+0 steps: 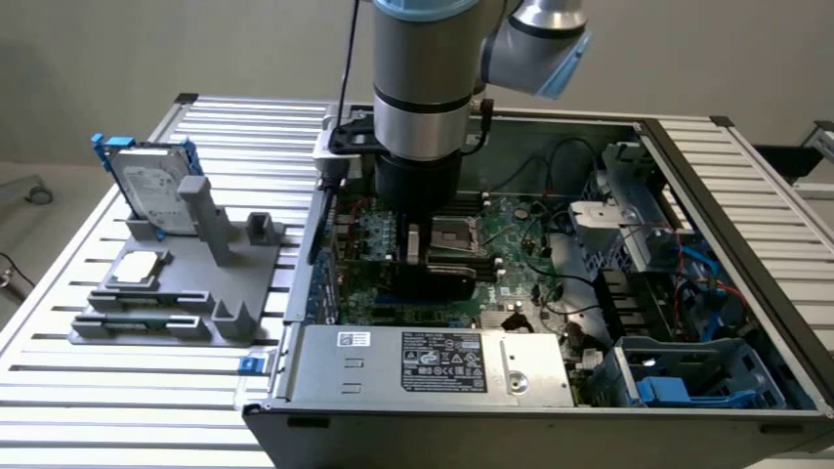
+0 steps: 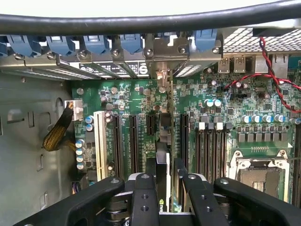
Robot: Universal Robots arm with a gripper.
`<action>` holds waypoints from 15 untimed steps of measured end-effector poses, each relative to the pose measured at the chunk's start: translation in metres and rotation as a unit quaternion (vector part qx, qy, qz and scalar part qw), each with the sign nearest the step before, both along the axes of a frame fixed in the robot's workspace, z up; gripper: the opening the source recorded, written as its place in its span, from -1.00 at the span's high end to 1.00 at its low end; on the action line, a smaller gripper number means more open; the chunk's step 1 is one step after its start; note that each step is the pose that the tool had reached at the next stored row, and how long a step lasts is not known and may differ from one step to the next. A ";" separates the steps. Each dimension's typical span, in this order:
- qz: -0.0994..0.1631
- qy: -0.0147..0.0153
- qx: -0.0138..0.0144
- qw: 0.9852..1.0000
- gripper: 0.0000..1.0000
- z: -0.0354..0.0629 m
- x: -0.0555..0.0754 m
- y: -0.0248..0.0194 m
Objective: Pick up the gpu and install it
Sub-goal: 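Insert the gpu into the slot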
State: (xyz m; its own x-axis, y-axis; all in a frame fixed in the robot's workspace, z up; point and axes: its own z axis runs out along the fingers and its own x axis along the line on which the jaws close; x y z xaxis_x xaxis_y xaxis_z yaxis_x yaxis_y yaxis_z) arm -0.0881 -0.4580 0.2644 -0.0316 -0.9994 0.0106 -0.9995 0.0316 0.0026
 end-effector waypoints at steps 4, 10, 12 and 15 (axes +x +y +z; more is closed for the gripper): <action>0.001 0.000 0.001 1.000 0.47 -0.0009 0.000 -0.0001; 0.002 0.000 0.002 1.000 0.47 -0.0038 0.000 0.0000; 0.003 0.000 0.002 1.000 0.47 -0.0043 0.000 -0.0001; 0.003 0.000 0.004 1.000 0.47 -0.0048 0.000 0.0000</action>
State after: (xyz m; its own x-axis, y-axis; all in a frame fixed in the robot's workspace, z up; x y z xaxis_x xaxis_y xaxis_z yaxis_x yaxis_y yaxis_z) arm -0.0884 -0.4580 0.2596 -0.0260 -0.9997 0.0020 -0.9997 0.0260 0.0033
